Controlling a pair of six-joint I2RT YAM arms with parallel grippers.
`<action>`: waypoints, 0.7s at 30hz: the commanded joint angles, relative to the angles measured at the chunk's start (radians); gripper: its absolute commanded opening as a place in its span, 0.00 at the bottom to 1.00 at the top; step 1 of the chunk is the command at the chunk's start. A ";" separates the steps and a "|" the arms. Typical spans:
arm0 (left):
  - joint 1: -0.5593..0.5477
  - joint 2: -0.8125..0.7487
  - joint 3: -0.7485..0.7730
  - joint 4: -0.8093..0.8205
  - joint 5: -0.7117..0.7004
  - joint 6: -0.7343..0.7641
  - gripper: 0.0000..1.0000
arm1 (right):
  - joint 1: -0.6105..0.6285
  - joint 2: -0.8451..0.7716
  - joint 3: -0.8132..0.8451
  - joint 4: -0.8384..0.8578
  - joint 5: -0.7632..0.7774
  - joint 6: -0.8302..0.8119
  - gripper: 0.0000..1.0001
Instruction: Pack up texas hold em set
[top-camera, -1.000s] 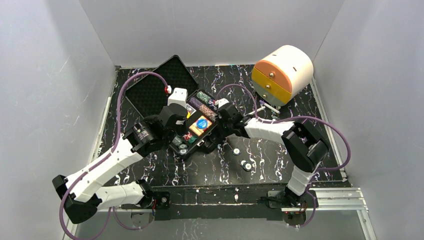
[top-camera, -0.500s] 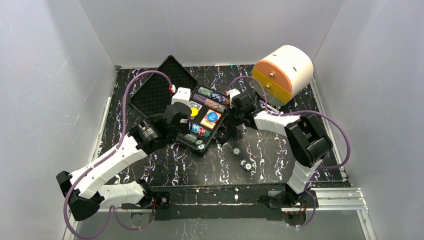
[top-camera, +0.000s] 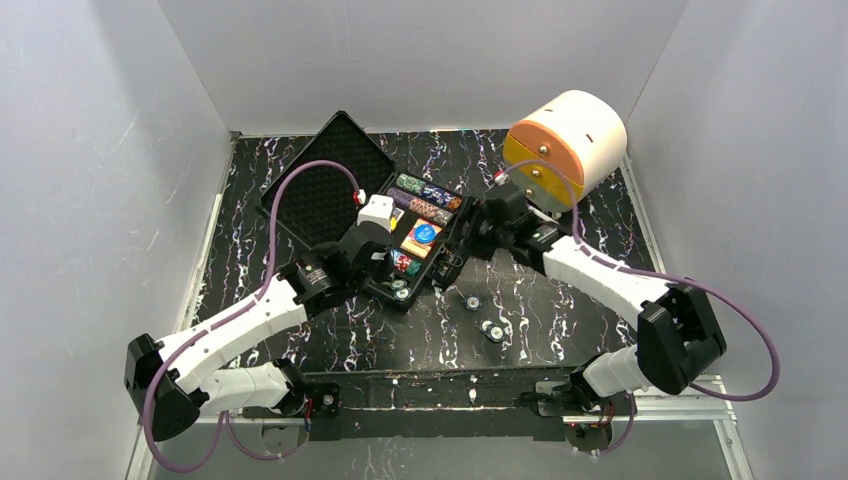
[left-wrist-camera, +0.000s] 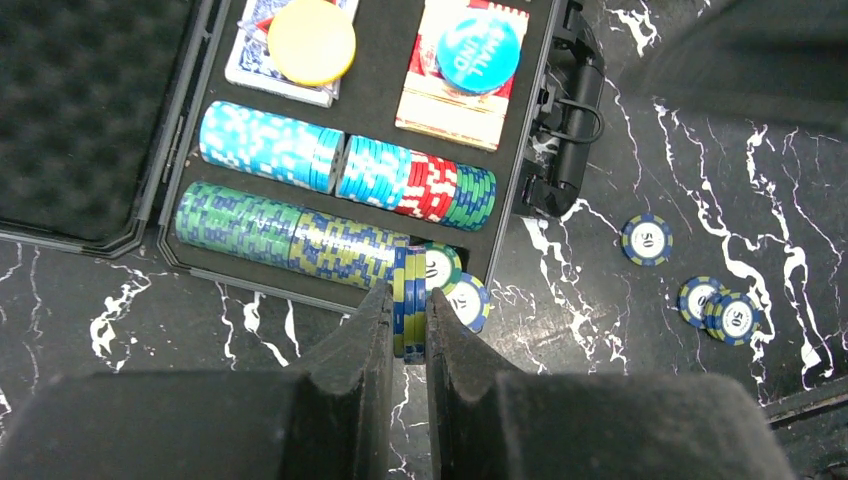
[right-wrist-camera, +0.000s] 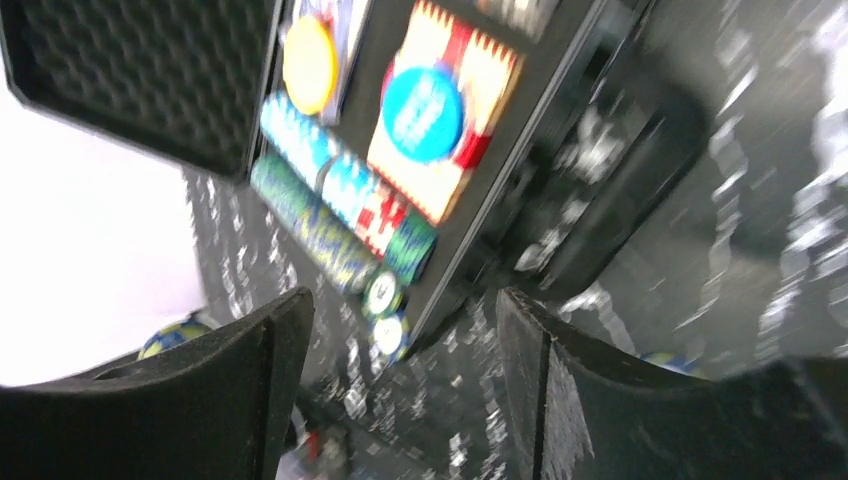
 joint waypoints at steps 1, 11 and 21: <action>0.007 -0.074 -0.055 0.140 0.020 0.008 0.00 | 0.151 0.025 -0.059 -0.054 -0.027 0.427 0.76; 0.007 -0.153 -0.139 0.182 0.013 0.029 0.00 | 0.266 0.130 0.002 -0.156 0.063 0.759 0.73; 0.007 -0.170 -0.156 0.181 0.004 0.036 0.00 | 0.279 0.260 0.043 -0.066 -0.005 0.807 0.73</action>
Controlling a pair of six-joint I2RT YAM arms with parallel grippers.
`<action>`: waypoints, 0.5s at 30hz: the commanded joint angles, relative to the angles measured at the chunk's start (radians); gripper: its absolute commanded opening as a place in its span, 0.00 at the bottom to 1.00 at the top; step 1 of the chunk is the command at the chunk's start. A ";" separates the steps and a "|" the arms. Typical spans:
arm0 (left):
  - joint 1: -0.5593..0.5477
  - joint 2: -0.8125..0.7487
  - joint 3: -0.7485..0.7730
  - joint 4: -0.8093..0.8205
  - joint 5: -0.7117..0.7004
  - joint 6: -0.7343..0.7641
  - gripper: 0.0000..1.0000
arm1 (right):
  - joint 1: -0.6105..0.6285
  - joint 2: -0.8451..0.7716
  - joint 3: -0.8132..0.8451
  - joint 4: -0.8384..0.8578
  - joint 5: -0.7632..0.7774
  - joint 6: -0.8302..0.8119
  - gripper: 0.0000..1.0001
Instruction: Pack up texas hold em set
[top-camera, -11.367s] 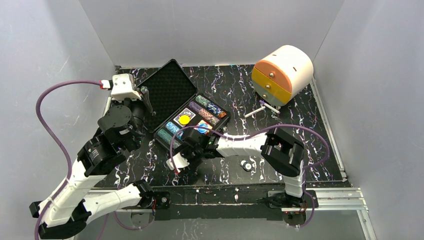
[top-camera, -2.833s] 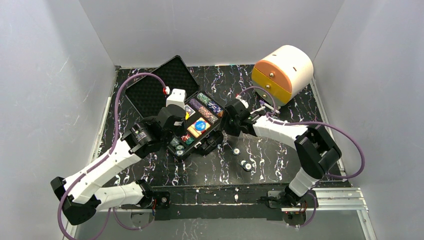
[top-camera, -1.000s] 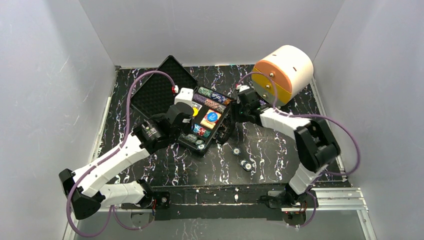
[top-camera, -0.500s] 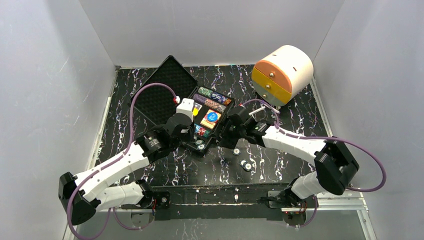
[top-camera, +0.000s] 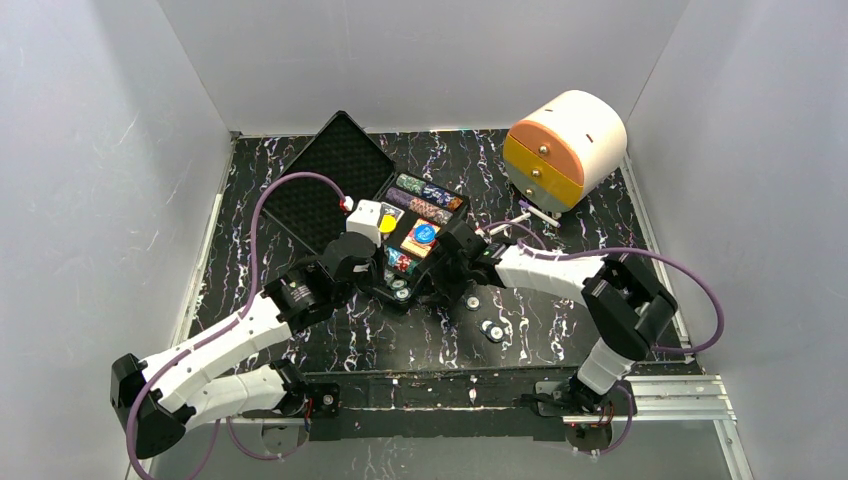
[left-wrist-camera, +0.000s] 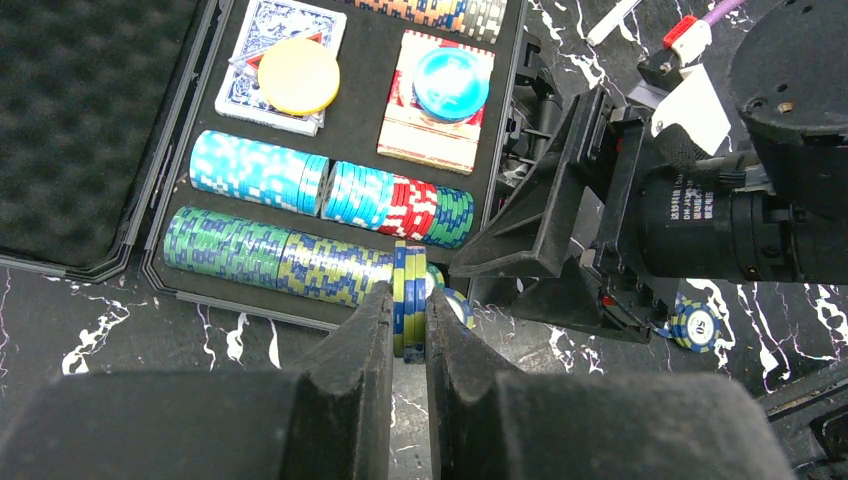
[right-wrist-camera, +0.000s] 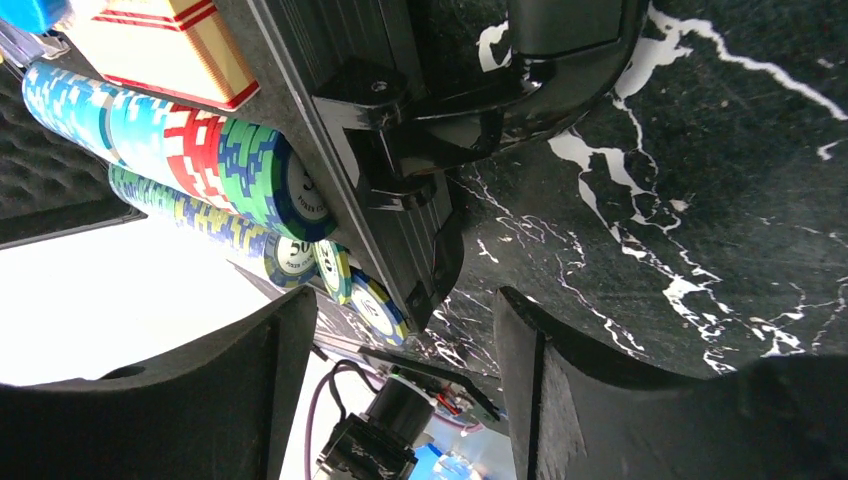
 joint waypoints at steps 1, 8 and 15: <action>0.007 -0.032 -0.012 0.021 -0.026 0.009 0.00 | 0.007 0.027 0.051 0.053 -0.035 0.052 0.73; 0.006 -0.044 -0.011 0.017 -0.049 0.030 0.00 | 0.016 0.079 0.097 0.058 -0.055 0.059 0.59; 0.007 -0.055 -0.022 0.013 -0.060 0.029 0.00 | 0.021 0.082 0.102 0.095 -0.078 0.057 0.37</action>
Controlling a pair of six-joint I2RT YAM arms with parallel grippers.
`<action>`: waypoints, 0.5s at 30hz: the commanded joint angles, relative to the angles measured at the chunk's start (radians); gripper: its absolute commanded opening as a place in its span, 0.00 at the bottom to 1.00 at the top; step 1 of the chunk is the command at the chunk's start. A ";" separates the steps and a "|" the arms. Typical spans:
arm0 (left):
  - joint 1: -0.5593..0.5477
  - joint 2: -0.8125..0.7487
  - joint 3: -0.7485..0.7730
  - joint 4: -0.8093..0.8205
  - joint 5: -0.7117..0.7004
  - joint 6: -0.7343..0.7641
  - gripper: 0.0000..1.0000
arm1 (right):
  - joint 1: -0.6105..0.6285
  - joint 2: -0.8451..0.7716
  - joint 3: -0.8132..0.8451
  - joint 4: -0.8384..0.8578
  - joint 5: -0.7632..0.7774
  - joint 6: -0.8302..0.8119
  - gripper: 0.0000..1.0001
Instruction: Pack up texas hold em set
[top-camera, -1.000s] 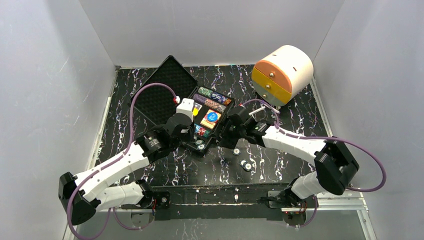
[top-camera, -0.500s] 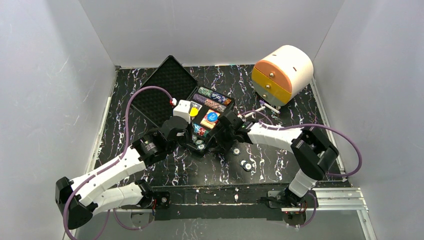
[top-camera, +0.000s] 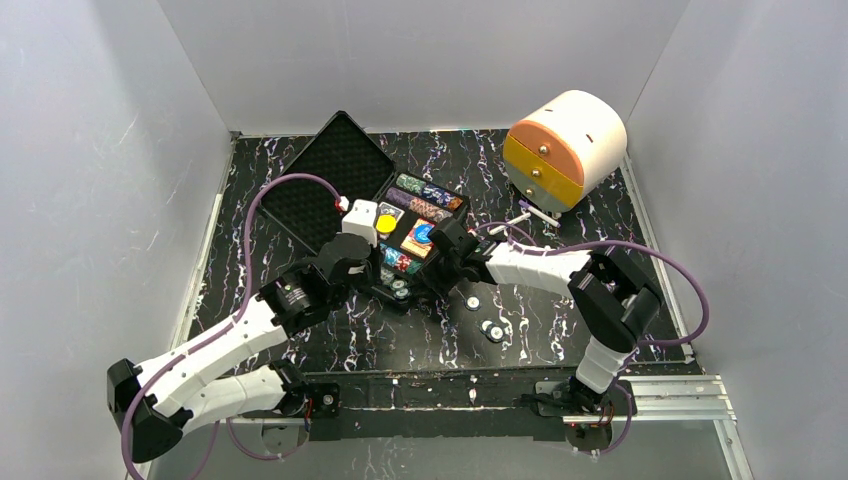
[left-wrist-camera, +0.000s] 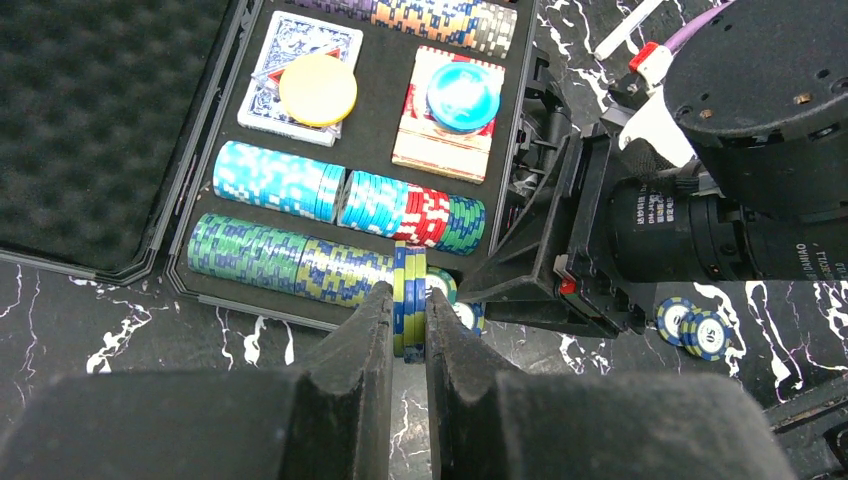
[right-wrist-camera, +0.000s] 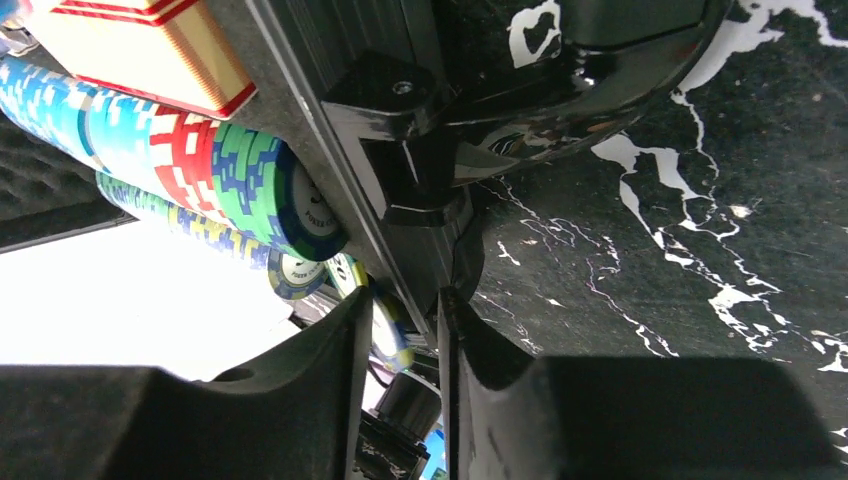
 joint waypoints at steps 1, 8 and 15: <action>0.006 -0.029 -0.018 0.011 -0.038 0.005 0.00 | 0.009 0.004 0.044 0.075 -0.032 0.023 0.35; 0.007 -0.032 -0.025 0.009 -0.054 0.008 0.00 | 0.015 0.004 0.038 0.111 -0.060 0.023 0.23; 0.006 -0.029 -0.036 0.010 -0.067 0.009 0.00 | 0.020 -0.038 0.034 0.087 -0.051 0.020 0.46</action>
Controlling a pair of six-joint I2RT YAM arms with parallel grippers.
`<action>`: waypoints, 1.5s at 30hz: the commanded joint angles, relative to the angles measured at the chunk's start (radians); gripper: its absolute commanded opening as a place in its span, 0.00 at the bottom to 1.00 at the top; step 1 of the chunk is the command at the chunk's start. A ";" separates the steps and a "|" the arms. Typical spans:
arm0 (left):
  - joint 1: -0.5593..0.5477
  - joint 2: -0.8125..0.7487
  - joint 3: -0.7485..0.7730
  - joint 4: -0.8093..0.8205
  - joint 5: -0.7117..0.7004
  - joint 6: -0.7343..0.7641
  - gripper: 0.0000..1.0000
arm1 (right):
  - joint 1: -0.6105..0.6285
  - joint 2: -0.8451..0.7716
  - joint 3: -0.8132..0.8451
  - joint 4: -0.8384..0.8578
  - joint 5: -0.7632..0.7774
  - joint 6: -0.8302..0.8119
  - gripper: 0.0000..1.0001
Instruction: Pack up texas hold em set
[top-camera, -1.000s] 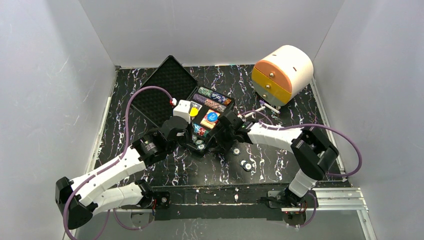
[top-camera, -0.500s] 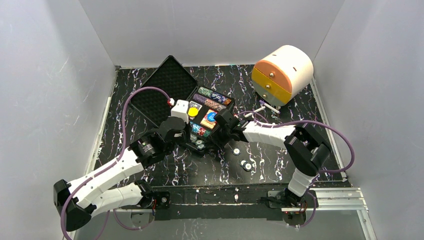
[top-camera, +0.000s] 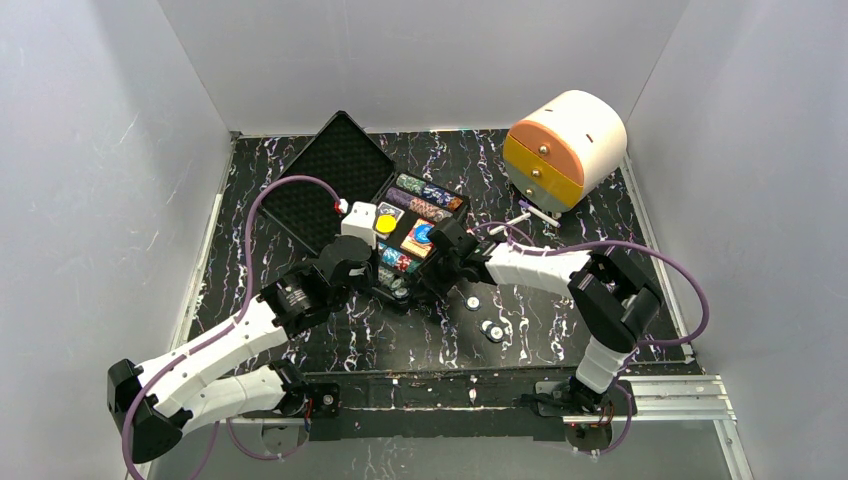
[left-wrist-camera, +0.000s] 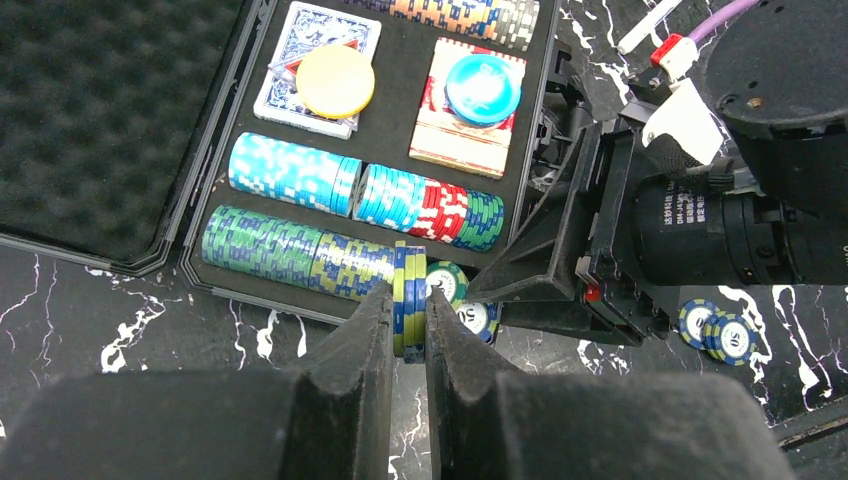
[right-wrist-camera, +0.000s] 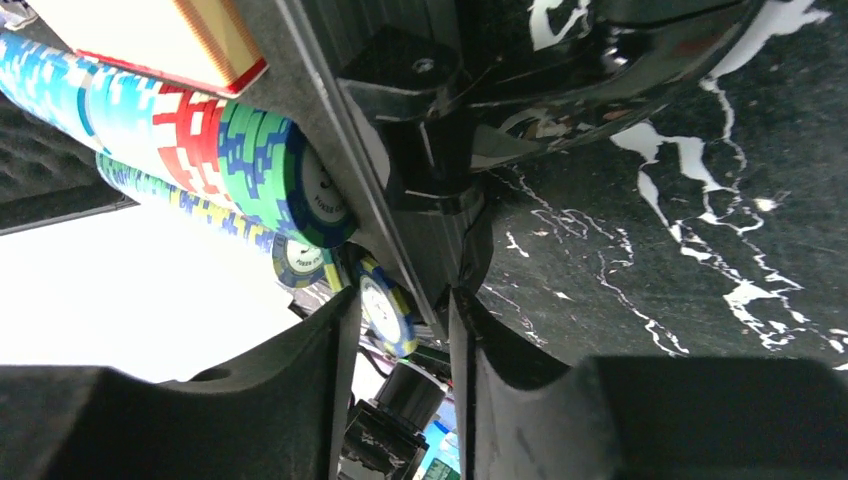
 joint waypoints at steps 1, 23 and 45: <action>0.006 -0.021 -0.016 0.014 -0.044 0.007 0.00 | 0.019 -0.044 0.034 0.094 -0.039 0.030 0.49; 0.006 -0.023 -0.028 0.014 -0.071 0.012 0.00 | 0.038 -0.039 0.055 0.066 -0.004 0.015 0.52; 0.006 -0.024 -0.029 0.014 -0.081 0.012 0.00 | 0.040 -0.069 0.016 0.030 -0.018 0.034 0.67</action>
